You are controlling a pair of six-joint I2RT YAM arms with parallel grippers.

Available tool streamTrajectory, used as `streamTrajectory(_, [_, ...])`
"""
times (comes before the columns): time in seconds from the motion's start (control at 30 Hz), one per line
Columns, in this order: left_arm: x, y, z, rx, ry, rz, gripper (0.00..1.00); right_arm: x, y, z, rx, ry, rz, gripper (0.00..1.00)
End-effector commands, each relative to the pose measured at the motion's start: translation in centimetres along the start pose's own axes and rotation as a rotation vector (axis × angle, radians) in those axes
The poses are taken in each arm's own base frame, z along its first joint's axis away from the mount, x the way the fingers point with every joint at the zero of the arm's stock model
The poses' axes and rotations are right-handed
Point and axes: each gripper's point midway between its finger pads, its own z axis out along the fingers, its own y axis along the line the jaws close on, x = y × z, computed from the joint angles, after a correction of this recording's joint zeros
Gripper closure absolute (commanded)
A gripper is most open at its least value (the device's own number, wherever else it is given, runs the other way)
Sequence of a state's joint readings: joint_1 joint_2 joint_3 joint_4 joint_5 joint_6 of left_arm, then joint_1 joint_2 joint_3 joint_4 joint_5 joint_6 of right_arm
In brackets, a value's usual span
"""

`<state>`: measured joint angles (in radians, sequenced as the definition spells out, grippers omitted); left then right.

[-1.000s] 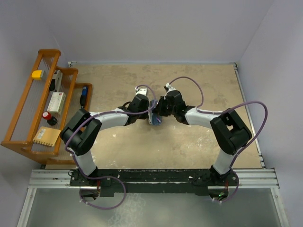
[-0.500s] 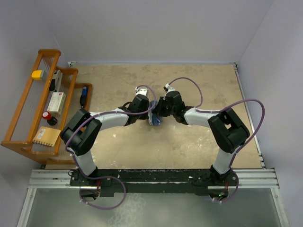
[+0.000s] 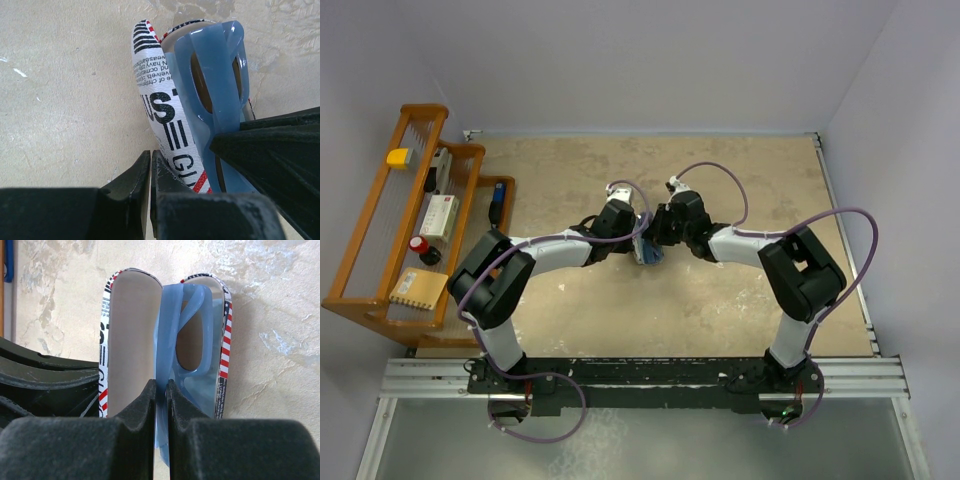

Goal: Organize the sunglasses
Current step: Place the sunglasses in the sunglasses case.

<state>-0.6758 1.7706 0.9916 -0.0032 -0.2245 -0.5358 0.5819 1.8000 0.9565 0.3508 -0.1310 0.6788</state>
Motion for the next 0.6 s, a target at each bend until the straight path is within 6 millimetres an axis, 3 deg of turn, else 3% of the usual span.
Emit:
streamTrajectory(0.0, [-3.4, -1.6, -1.1, 0.039, -0.088, 0.0, 1.0, -2.2, 1.6, 0.3, -0.053, -0.043, -0.032, 1.0])
streamTrajectory(0.23, [-3.3, -1.7, -1.0, 0.038, -0.086, 0.002, 1.0, -2.4, 1.8, 0.6, -0.059, -0.043, -0.039, 1.0])
streamTrajectory(0.57, [-3.4, -1.7, -1.0, 0.037, -0.087, 0.004, 1.0, -1.0, 0.6, 1.5, -0.046, -0.01, -0.028, 1.0])
